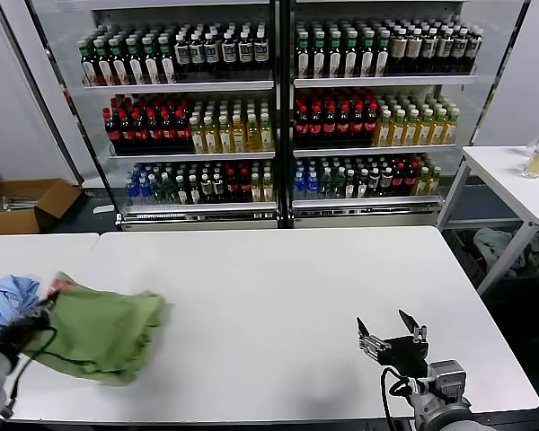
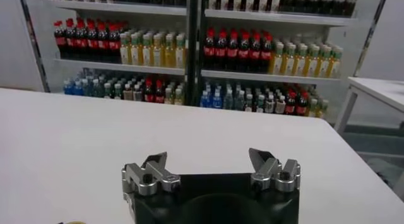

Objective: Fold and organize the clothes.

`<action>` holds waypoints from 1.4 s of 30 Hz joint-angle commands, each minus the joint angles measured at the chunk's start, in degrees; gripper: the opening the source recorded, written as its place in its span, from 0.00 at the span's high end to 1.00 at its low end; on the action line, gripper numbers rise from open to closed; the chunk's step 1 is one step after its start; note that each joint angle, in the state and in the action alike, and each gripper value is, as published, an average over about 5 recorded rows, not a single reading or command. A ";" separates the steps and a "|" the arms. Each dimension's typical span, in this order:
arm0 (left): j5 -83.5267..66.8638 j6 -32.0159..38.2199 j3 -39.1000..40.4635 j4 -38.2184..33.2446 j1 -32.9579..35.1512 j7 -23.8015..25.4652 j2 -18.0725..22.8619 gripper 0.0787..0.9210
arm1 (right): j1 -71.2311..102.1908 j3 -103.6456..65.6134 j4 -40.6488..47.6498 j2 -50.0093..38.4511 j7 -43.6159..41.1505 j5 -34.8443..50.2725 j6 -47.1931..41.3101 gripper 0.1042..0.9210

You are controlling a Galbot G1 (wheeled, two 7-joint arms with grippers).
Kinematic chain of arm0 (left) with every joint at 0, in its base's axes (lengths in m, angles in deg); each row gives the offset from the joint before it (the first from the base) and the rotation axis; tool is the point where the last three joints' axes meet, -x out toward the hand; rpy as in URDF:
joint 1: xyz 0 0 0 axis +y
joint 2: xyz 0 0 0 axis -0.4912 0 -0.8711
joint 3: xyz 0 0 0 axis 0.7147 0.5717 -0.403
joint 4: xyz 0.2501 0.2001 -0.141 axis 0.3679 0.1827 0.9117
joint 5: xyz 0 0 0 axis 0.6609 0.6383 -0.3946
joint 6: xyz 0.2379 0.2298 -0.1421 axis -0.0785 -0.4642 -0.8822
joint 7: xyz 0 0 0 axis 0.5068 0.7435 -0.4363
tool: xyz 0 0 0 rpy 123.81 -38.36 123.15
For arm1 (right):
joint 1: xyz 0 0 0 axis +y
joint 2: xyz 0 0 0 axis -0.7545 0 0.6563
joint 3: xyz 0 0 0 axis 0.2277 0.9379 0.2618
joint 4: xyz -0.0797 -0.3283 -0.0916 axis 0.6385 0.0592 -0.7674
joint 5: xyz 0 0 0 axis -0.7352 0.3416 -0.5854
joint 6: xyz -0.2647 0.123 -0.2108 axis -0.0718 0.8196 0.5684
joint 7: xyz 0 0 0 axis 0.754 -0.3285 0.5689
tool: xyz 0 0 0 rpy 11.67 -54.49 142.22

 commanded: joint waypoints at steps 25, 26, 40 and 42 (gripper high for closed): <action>25.49 6.78 50.94 -8.99 -17.23 -2.66 23.99 0.81 | -13.32 12.45 5.70 0.36 1.10 7.80 0.05 0.12; 25.99 6.83 48.65 -9.87 -16.36 -1.98 22.15 0.77 | -15.41 14.92 7.00 1.40 1.63 8.90 0.05 0.12; 33.36 16.25 15.15 -3.71 -1.62 8.30 6.11 0.30 | -30.43 33.83 31.73 13.53 7.65 14.85 -0.06 0.12; 33.45 16.58 14.30 -3.24 -1.48 8.35 6.21 0.23 | -31.58 34.58 33.98 14.40 7.89 14.76 -0.08 0.12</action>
